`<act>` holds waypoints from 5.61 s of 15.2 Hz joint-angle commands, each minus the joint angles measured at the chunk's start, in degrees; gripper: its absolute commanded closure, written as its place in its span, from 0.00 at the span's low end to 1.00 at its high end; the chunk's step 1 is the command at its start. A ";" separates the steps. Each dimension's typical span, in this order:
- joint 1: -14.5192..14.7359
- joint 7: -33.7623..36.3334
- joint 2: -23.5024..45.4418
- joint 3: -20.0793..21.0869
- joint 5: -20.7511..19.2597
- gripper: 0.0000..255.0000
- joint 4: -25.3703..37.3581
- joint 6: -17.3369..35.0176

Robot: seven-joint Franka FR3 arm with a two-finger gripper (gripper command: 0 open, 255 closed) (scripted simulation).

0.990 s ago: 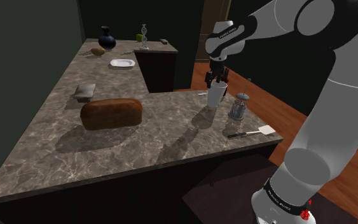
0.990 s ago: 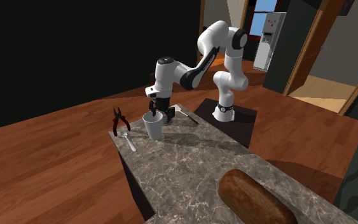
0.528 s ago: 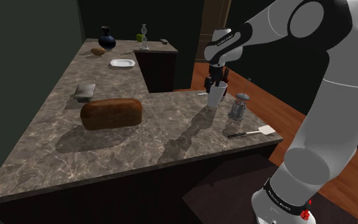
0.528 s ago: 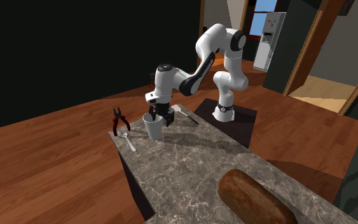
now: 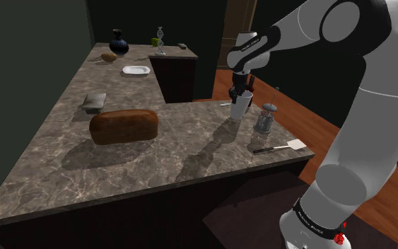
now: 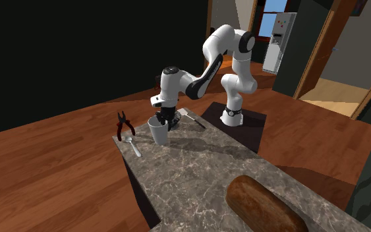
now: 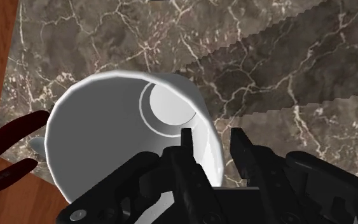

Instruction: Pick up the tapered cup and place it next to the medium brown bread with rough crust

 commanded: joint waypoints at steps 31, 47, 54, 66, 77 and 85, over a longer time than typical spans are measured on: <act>0.45 -1.11 -5.61 0.02 -0.50 1.00 11.10 -16.56; 0.48 -2.47 -5.70 0.03 -0.13 1.00 23.30 -28.77; 1.99 -0.16 -6.74 1.21 -0.57 1.00 25.65 -32.44; 10.42 16.35 -11.62 9.30 -2.18 1.00 20.36 -34.19; 17.84 30.90 -8.51 16.77 -2.23 1.00 24.69 -37.54; 23.72 41.05 -1.57 21.57 -3.04 1.00 33.97 -41.40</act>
